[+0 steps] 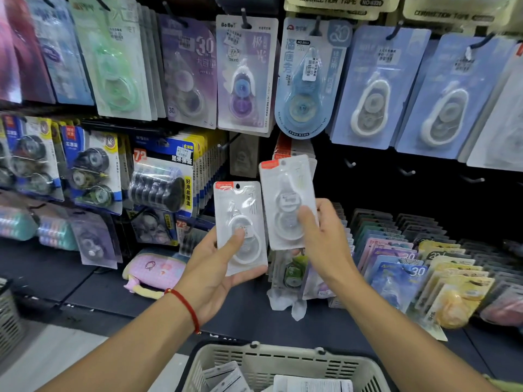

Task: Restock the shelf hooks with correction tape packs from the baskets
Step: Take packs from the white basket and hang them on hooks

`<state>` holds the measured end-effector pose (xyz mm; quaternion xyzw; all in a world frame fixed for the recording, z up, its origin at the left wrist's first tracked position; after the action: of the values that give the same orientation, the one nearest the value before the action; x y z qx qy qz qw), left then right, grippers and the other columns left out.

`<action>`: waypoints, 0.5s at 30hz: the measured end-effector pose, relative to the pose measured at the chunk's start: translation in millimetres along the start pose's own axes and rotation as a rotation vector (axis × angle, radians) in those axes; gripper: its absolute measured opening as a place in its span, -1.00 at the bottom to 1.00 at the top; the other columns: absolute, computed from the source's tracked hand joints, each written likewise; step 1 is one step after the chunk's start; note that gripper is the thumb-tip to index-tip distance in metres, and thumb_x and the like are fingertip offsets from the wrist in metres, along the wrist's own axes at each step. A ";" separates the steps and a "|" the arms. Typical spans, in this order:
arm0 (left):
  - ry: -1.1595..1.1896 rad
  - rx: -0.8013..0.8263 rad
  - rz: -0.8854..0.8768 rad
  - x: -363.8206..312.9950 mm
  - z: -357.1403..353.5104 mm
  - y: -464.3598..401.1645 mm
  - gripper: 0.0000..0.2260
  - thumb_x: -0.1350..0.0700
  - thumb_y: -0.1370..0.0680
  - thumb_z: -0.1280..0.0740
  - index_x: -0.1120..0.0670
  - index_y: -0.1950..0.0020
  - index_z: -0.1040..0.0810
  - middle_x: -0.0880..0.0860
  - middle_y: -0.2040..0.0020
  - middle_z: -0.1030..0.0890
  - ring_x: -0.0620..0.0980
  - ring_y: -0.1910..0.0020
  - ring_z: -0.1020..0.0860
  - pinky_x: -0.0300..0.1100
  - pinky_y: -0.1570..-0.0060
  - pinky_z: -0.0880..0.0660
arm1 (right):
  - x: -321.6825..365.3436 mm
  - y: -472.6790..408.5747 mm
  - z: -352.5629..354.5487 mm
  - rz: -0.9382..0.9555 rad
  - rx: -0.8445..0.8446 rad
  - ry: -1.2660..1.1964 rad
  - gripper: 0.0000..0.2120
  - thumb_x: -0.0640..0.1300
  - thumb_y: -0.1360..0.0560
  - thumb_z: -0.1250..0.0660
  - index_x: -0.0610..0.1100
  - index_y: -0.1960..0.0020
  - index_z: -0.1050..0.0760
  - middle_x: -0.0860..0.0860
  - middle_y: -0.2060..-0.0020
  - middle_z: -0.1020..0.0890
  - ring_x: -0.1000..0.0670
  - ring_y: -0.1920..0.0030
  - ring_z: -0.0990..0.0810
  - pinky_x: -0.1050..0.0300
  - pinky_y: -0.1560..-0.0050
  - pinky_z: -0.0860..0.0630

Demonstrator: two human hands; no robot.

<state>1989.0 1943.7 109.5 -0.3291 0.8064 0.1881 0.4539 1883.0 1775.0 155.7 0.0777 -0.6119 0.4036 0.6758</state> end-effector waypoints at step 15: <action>-0.042 -0.102 -0.055 -4.4 7.0 -0.1 -0.73 0.10 -0.63 -0.39 0.01 -0.34 -0.62 0.07 -0.17 -0.75 0.10 -0.09 -0.74 0.09 0.11 -0.71 | -14.6 -1.5 6.6 0.039 -0.083 0.718 -0.48 0.08 -0.68 -0.27 -0.12 -0.54 -0.27 -0.07 -0.35 -0.48 -0.09 -0.25 -0.55 0.15 -0.06 -0.42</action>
<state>1994.9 1949.4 109.6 -0.3696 0.7767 0.2233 0.4586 1880.0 1763.4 144.8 -0.1082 -0.3527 0.3928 0.8424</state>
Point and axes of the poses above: each hand's wrist, its own y-axis away from the middle knuckle, its own z-axis out of the back of the hand, x = y × z, the point moved 5 cm from there along -y, towards the middle knuckle
